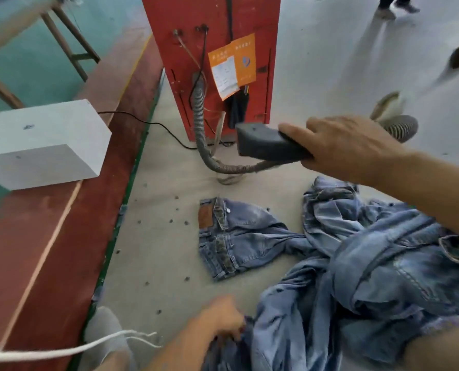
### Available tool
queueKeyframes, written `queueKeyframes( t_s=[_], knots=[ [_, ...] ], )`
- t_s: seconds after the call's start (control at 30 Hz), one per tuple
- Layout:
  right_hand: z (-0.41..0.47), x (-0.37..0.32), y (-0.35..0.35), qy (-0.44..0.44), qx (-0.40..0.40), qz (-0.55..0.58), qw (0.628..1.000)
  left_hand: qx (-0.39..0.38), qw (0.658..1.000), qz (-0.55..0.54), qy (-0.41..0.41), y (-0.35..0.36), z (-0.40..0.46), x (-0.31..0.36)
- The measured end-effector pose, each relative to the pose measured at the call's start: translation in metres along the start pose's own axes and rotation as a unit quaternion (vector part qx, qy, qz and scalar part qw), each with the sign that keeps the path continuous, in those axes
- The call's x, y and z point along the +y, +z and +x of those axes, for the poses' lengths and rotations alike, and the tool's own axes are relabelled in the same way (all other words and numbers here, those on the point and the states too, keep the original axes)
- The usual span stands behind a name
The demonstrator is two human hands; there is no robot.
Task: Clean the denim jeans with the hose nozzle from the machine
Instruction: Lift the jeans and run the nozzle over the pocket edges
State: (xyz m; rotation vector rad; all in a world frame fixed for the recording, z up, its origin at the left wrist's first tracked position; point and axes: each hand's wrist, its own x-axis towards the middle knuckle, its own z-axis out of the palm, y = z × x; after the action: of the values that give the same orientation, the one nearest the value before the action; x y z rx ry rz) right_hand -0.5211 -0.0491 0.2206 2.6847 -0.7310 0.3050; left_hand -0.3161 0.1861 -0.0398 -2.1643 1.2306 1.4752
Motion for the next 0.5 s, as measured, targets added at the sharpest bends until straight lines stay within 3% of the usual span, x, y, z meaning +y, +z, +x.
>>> queueKeyframes(
  t_s=[0.13, 0.23, 0.3, 0.33, 0.43, 0.5],
  knots=[
    [-0.050, -0.022, 0.055, 0.037, -0.259, 0.020, 0.965, 0.228, 0.971, 0.034, -0.058, -0.050, 0.054, -0.015],
    [-0.068, -0.014, 0.083, 0.094, -0.320, 0.076, 0.940, 0.292, 0.951, -0.039, -0.091, -0.066, 0.101, -0.012],
    [-0.076, -0.002, 0.095, 0.129, -0.322, 0.081, 0.934, 0.270, 0.946, -0.142, -0.109, -0.074, 0.131, -0.003],
    [-0.079, 0.004, 0.099, 0.145, -0.318, 0.080, 0.933, 0.223, 0.947, -0.190, -0.130, -0.078, 0.144, 0.004],
    [-0.079, 0.016, 0.103, 0.175, -0.304, 0.102, 0.931, 0.094, 0.970, -0.141, -0.173, -0.077, 0.162, 0.025],
    [-0.075, 0.021, 0.103, 0.183, -0.297, 0.111, 0.930, 0.039, 0.985, -0.105, -0.135, -0.079, 0.160, 0.040]
  ],
)
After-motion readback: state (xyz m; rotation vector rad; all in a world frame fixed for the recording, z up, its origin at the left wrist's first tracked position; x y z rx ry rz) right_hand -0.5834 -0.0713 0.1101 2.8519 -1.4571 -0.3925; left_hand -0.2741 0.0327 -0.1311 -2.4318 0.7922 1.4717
